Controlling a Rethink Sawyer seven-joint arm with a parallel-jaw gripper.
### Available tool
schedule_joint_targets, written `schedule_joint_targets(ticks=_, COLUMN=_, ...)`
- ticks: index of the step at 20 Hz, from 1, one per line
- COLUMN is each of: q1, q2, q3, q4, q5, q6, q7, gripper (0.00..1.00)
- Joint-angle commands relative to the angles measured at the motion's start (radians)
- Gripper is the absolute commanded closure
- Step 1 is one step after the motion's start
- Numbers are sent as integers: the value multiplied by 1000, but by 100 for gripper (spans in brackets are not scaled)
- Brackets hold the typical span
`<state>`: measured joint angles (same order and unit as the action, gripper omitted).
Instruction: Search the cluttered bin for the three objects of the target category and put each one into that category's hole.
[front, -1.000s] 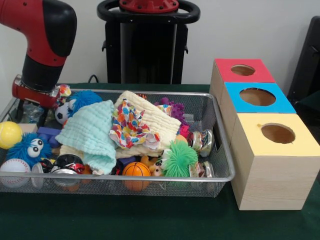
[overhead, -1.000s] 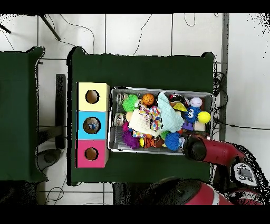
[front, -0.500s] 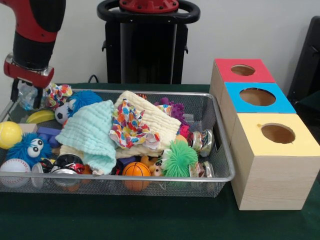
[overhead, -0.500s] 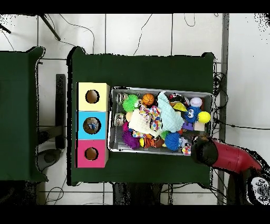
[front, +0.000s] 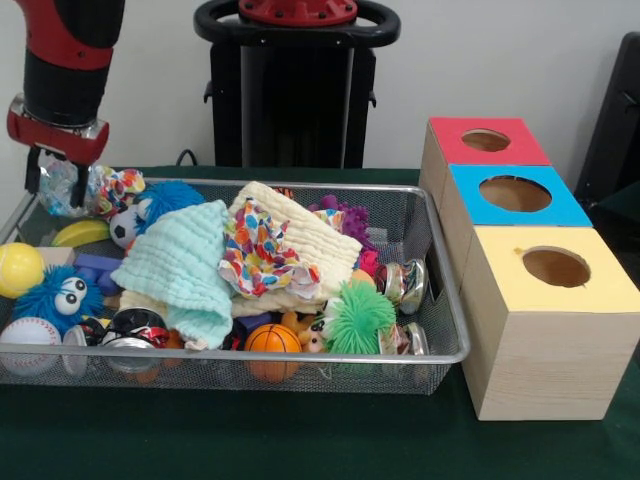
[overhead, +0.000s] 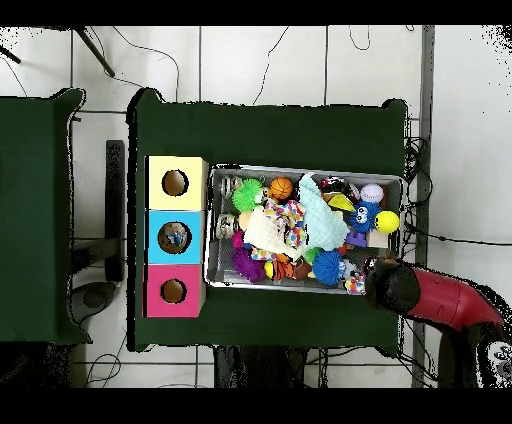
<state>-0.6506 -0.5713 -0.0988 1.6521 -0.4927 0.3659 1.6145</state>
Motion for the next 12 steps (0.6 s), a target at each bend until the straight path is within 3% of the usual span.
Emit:
schedule_joint_targets(ticks=1, q1=-34, q2=56, q3=140, q4=102, q5=-60, q6=2, q7=-53, gripper=0)
schedule_joint_targets(ticks=12, q1=-92, q2=11, q3=224, q4=156, q5=-57, q6=-36, q7=-38, gripper=0)
